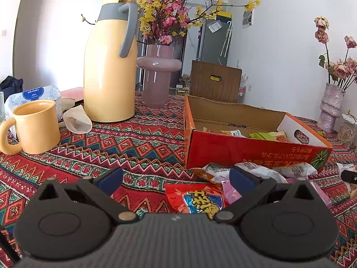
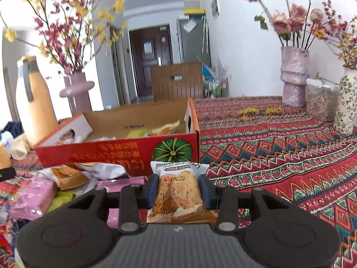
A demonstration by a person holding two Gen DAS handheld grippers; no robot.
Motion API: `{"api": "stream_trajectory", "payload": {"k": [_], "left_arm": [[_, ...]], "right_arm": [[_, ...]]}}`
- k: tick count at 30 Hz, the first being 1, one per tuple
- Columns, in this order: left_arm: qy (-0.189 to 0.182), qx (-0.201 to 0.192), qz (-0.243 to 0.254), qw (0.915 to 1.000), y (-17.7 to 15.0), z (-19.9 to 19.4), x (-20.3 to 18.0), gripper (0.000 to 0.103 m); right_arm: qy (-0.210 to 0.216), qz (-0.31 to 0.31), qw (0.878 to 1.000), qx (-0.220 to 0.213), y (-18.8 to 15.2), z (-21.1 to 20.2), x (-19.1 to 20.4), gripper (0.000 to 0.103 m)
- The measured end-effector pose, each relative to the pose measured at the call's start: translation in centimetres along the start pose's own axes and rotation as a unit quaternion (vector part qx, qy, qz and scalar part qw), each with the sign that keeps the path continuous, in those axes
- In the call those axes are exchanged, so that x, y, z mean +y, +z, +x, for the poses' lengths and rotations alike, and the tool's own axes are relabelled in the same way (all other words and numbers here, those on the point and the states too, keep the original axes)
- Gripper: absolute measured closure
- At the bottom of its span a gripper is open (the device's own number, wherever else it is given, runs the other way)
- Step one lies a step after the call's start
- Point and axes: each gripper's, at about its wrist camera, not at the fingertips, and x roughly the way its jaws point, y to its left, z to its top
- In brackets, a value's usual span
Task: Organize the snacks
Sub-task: 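Grasp the beige cookie pack with the right gripper and lift it, then grasp the red chip bag with the left gripper while the right gripper holds its cookie pack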
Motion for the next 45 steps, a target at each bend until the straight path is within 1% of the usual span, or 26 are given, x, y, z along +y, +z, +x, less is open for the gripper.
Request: {"api": "stream_trajectory", "payload": {"k": [2,4,15,22,26,32,35,41,45], "left_arm": [[0.001,0.0,0.001,1.0,0.0,0.0,0.0,0.0],[0.002,0.0,0.001,1.0,0.0,0.0,0.0,0.0],[0.006,0.001,0.006,1.0,0.0,0.1,-0.1,0.0],[0.017,0.003,0.012,0.9998,0.0,0.1,-0.3,0.0],[0.022,0.009,0.021,0.9995,0.5,-0.1,-0.5,0.0],[0.007,0.021,0.023,0.9995,1.0,-1.2,-0.9,0.0],[0.004,0.021,0.034,0.9992,0.9,-1.9,-1.4,0.0],[-0.004,0.047,0.055,0.9974,0.6,-2.3,-2.8,0.0],[-0.005,0.083,0.065,0.9944,-0.4,-2.1,-3.6,0.0]], "right_arm": [[0.0,-0.005,1.0,-0.013,-0.3,-0.3,0.4,0.065],[-0.001,-0.013,1.0,-0.017,-0.7,-0.2,0.7,0.065],[0.012,0.0,1.0,-0.011,-0.8,0.2,0.4,0.064],[0.023,0.015,1.0,-0.004,-0.8,0.5,-0.1,0.064],[0.028,0.025,0.999,-0.009,-0.8,0.4,-0.4,0.064],[0.041,0.036,0.998,-0.016,-0.8,0.2,-0.8,0.064],[0.045,0.039,0.998,-0.021,-0.9,0.0,-0.8,0.064],[0.055,0.047,0.997,-0.027,-0.9,-0.1,-1.1,0.064],[0.063,0.052,0.996,-0.033,-0.9,-0.3,-1.3,0.064]]}}
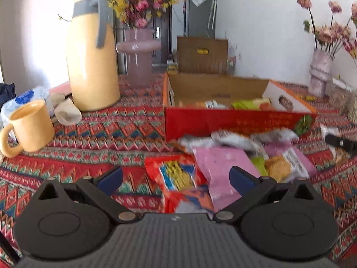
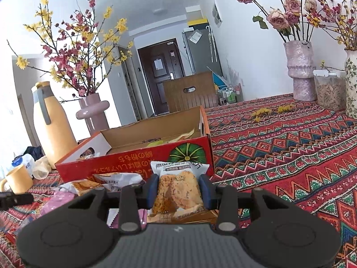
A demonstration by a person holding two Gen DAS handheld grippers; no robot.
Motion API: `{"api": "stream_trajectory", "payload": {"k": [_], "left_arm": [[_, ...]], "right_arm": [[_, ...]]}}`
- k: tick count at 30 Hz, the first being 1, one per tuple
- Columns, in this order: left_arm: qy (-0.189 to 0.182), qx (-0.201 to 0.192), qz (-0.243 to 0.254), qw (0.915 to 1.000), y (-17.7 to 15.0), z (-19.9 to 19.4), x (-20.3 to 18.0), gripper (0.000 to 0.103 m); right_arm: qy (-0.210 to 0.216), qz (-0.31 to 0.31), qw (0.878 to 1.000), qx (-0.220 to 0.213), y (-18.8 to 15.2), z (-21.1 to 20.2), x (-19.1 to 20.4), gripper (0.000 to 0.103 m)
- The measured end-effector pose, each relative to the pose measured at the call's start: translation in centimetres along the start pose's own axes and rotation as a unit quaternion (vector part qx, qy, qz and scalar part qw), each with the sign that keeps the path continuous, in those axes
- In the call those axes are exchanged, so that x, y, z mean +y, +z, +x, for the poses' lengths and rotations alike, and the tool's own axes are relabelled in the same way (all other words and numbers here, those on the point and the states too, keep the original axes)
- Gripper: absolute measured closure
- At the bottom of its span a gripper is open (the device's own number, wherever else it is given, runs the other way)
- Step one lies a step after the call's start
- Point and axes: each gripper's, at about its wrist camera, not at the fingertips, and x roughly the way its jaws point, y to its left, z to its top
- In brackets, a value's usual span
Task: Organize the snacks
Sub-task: 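Grasp the red chip bag with the left gripper while the right gripper holds its cookie pack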
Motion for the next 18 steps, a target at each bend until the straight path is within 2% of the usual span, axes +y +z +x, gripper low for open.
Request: {"api": "stream_trajectory", "payload": {"k": [9,13,15,17,18], "left_arm": [[0.017,0.073,0.027,0.9968,-1.4,1.8,-1.9,0.0],[0.028,0.089,0.014,0.9955,-1.5,3.1,-2.0,0.01],[0.029,0.087,-0.001,0.9958,-1.4,3.5,-1.7,0.012],[0.023,0.082,-0.002,0.9964,-1.4,3.5,-1.6,0.017],[0.016,0.078,0.001,0.9968,-1.5,3.4,-1.5,0.023]], "right_arm": [[0.011,0.003,1.0,-0.012,-0.1,-0.5,-0.1,0.064],[0.012,0.003,1.0,-0.015,-0.1,-0.6,-0.1,0.064],[0.013,0.003,1.0,-0.016,-0.1,-0.7,0.0,0.064],[0.013,0.004,1.0,-0.016,-0.1,-0.6,0.0,0.064],[0.013,0.004,1.0,-0.016,-0.1,-0.7,0.0,0.064]]}}
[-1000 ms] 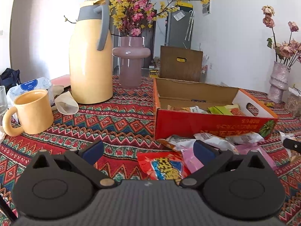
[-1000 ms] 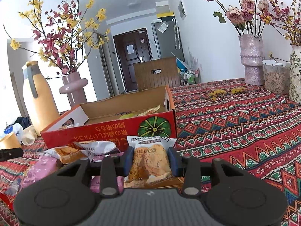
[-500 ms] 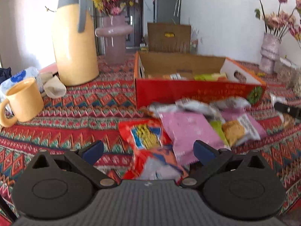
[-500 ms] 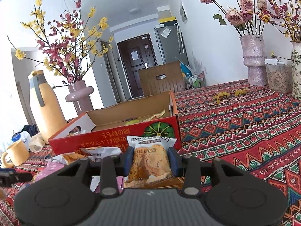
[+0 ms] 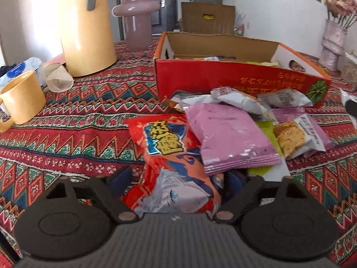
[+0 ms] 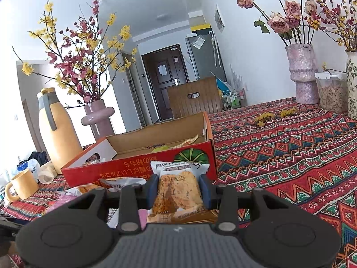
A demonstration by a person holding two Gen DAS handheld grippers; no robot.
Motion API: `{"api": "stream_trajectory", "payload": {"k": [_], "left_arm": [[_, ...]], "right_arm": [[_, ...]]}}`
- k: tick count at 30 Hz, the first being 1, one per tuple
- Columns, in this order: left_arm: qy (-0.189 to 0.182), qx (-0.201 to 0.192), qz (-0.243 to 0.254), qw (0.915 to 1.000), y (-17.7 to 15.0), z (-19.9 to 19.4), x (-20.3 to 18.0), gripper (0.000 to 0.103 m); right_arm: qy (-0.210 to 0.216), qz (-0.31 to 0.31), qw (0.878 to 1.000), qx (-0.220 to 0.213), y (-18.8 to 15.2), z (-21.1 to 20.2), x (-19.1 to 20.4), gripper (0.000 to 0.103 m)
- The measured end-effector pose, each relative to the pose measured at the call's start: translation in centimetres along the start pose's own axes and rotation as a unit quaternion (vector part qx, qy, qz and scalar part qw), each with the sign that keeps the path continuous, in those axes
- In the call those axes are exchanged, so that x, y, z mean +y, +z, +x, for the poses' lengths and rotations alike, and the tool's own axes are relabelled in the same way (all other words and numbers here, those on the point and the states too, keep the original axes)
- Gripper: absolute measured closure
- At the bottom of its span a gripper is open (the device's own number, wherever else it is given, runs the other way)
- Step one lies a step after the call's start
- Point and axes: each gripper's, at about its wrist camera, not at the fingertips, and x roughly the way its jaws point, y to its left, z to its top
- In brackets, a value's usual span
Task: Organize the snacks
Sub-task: 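Grasp the red chip bag with the left gripper while the right gripper holds its cookie pack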
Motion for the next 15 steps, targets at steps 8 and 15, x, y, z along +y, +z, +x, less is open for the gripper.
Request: {"api": "stream_trajectory", "payload": {"k": [8,15], "left_arm": [[0.013,-0.018,0.009,0.9997,-0.6,-1.4,1.0,0.042],[0.034,-0.042,0.008,0.9985,-0.8,-2.6,2.3,0.044]], "right_arm": [[0.0,0.0,1.0,0.0,0.0,0.0,0.0,0.064],[-0.001,0.0,1.0,0.0,0.0,0.0,0.0,0.064]]}}
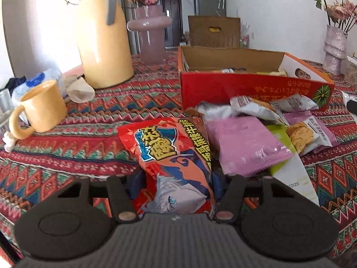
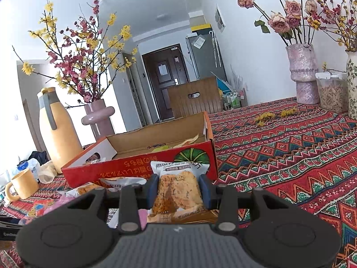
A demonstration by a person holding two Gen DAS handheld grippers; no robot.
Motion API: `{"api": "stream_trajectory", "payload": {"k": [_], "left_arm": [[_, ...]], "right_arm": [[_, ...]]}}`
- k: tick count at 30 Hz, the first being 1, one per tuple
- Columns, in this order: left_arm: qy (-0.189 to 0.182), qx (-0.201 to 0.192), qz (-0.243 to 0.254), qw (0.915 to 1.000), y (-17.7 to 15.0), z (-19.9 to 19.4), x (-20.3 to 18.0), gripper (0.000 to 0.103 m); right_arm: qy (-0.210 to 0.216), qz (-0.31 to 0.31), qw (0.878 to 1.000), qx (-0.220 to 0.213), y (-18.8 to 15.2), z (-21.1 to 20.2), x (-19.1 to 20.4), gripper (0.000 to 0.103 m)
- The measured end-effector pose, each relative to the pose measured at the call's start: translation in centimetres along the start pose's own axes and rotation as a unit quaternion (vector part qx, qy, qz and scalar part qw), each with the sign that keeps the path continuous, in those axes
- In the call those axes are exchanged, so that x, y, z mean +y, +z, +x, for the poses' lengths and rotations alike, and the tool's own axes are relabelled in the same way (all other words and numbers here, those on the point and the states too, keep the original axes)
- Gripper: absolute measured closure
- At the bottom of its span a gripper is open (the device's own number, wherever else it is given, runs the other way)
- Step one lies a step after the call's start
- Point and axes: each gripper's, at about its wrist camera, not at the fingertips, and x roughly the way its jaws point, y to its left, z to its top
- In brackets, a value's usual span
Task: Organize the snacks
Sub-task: 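Grasp the red chip bag with the left gripper while the right gripper holds its cookie pack, then carry both packs over the cardboard box and open both grippers to drop them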
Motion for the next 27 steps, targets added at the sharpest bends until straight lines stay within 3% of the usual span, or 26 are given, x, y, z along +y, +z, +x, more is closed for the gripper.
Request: {"api": "stream_trajectory", "payload": {"k": [11,19,27], "left_arm": [[0.003,-0.064,-0.004,0.9979,2.0,-2.5,0.6,0.044],[-0.016,-0.105,0.005,0.9944,6.2,-2.8,-0.8,0.043],[-0.033,-0.128,0.003,0.9913,10.8,-1.8,-2.2,0.044]], "right_arm": [[-0.006,-0.009,1.0,0.005,-0.1,0.2,0.3,0.064],[-0.021,-0.026,0.999,-0.002,0.8,-0.4,1.3,0.064],[-0.018,-0.055,0.998,-0.034,4.2,0.1,3.1,0.064]]}}
